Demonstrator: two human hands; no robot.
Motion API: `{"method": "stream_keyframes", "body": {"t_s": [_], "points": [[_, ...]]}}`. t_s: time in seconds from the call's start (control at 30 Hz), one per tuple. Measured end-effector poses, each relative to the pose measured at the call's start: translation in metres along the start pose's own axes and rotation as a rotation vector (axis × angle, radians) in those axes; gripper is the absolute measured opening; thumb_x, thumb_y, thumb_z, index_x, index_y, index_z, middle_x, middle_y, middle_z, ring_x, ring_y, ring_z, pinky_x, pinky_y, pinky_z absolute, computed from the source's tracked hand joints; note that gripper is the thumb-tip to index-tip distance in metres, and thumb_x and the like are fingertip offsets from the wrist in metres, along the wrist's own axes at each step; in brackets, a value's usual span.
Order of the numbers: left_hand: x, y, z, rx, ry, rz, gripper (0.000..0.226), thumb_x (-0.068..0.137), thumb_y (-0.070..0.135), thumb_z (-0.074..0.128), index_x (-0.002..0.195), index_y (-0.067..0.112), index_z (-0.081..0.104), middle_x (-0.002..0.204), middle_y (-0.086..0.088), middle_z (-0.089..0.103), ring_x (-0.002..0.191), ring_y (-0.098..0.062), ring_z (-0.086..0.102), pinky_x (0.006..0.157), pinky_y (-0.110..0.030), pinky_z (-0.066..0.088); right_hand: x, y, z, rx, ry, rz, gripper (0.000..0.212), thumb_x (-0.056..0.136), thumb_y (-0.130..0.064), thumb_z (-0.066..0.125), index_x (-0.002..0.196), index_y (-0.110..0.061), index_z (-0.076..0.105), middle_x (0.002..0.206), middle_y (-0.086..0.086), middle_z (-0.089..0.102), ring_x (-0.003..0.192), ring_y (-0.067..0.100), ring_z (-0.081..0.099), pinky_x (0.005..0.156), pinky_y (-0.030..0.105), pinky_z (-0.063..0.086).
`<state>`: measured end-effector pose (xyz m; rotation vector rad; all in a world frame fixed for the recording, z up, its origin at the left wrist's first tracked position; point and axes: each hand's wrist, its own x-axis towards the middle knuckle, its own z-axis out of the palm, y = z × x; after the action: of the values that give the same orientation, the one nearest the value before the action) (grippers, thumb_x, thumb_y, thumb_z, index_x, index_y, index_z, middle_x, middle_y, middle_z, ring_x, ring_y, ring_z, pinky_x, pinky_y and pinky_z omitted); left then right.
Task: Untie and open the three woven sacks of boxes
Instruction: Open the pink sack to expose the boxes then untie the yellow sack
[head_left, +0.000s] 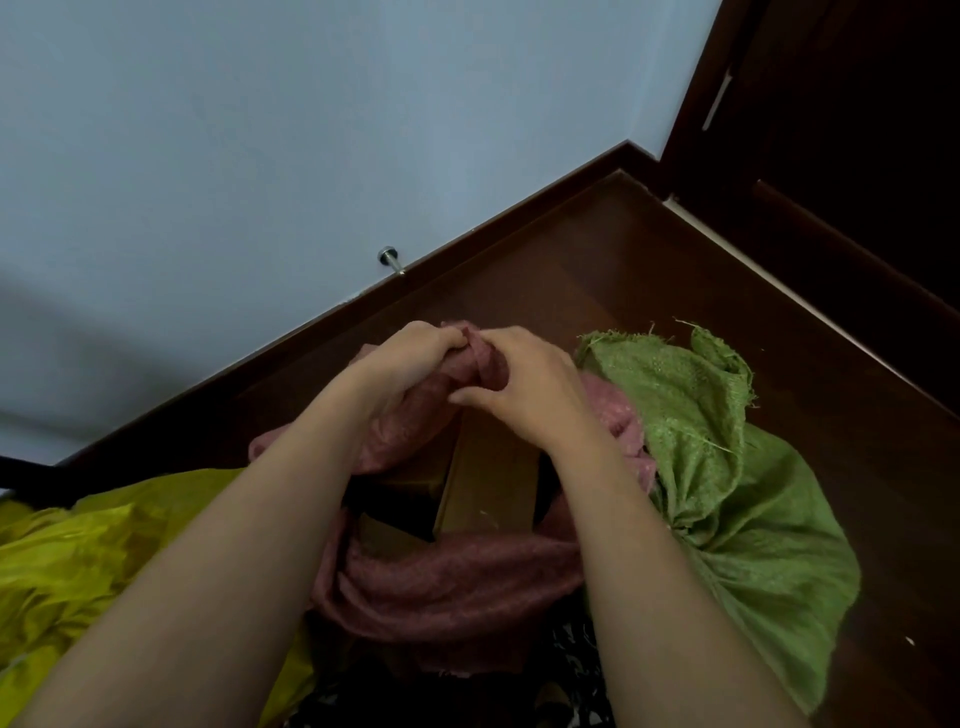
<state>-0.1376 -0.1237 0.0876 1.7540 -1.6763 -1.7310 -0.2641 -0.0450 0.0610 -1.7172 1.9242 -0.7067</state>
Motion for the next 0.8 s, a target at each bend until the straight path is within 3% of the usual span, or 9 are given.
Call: {"method": "stream_keyframes", "body": {"t_s": [0.13,0.23,0.33,0.43,0.5,0.6,0.67,0.73,0.8], "points": [[-0.001,-0.002,-0.010,0.044,0.005,-0.036,0.027,0.084,0.031,0.066,0.095,0.007,0.069,0.089,-0.015,0.073,0.085,-0.028,0.070,0.086,-0.042,0.055,0.002,0.014,0.018,0.220,0.013,0.102,0.018,0.082,-0.035,0.068,0.097,-0.024,0.064,0.093,-0.007,0.065,0.091,0.019,0.061,0.078,0.039,0.049],[0.002,-0.015,-0.016,0.201,0.156,0.196,0.023,0.082,0.037,0.071,0.086,0.016,0.062,0.082,-0.001,0.068,0.075,-0.014,0.063,0.069,-0.029,0.052,0.005,0.020,0.017,0.307,0.052,0.193,0.009,0.086,-0.037,0.062,0.090,-0.031,0.056,0.092,-0.007,0.063,0.089,0.019,0.060,0.076,0.040,0.050],[-0.001,-0.030,-0.021,0.258,0.192,0.391,0.021,0.083,0.046,0.066,0.085,0.025,0.066,0.086,0.009,0.067,0.081,-0.006,0.063,0.077,-0.030,0.053,0.008,0.027,0.015,0.329,0.103,0.261,0.025,0.095,-0.035,0.051,0.073,-0.023,0.050,0.073,-0.007,0.056,0.071,0.012,0.053,0.064,0.034,0.042],[-0.001,-0.050,-0.024,0.540,0.175,0.400,0.054,0.068,0.073,0.062,0.109,0.038,0.065,0.118,0.015,0.059,0.113,-0.007,0.053,0.100,-0.044,0.043,0.011,0.028,0.012,0.430,0.167,0.346,0.043,0.098,-0.038,0.046,0.074,-0.004,0.056,0.066,0.000,0.052,0.062,0.014,0.047,0.058,0.032,0.032],[0.004,-0.065,-0.024,0.730,0.197,0.365,0.054,0.072,0.064,0.066,0.119,0.038,0.060,0.130,0.012,0.052,0.124,-0.013,0.044,0.105,-0.052,0.034,0.013,0.032,0.012,0.540,0.202,0.412,0.053,0.097,-0.043,0.044,0.081,0.006,0.059,0.068,0.005,0.051,0.063,0.015,0.048,0.059,0.031,0.034],[0.010,-0.077,-0.021,0.513,0.170,0.354,0.011,0.091,0.033,0.060,0.100,0.032,0.064,0.105,0.008,0.065,0.100,-0.012,0.059,0.091,-0.038,0.046,0.017,0.034,0.014,0.680,0.223,0.520,0.056,0.096,-0.044,0.043,0.089,0.008,0.061,0.073,0.006,0.054,0.068,0.017,0.052,0.064,0.031,0.039],[0.009,-0.076,-0.016,0.356,0.167,0.332,0.017,0.097,0.023,0.051,0.085,0.027,0.063,0.086,0.006,0.065,0.083,-0.011,0.060,0.075,-0.026,0.045,0.020,0.034,0.016,0.659,0.239,0.572,0.054,0.097,-0.041,0.042,0.075,0.005,0.058,0.069,0.006,0.050,0.066,0.019,0.050,0.064,0.031,0.038],[0.010,-0.070,-0.014,0.259,0.197,0.299,0.022,0.099,0.021,0.046,0.088,0.021,0.065,0.086,0.004,0.066,0.083,-0.011,0.061,0.075,-0.022,0.044,0.023,0.035,0.018,0.458,0.240,0.603,0.047,0.098,-0.038,0.041,0.066,-0.007,0.054,0.072,0.005,0.053,0.072,0.023,0.054,0.069,0.033,0.040],[0.012,-0.063,-0.011,0.185,0.219,0.265,0.026,0.100,0.021,0.044,0.089,0.019,0.067,0.084,0.001,0.068,0.082,-0.012,0.063,0.077,-0.025,0.047,0.025,0.034,0.021,0.078,0.272,0.588,0.024,0.096,-0.033,0.049,0.090,-0.014,0.063,0.101,0.007,0.058,0.100,0.025,0.054,0.085,0.037,0.044]]}}
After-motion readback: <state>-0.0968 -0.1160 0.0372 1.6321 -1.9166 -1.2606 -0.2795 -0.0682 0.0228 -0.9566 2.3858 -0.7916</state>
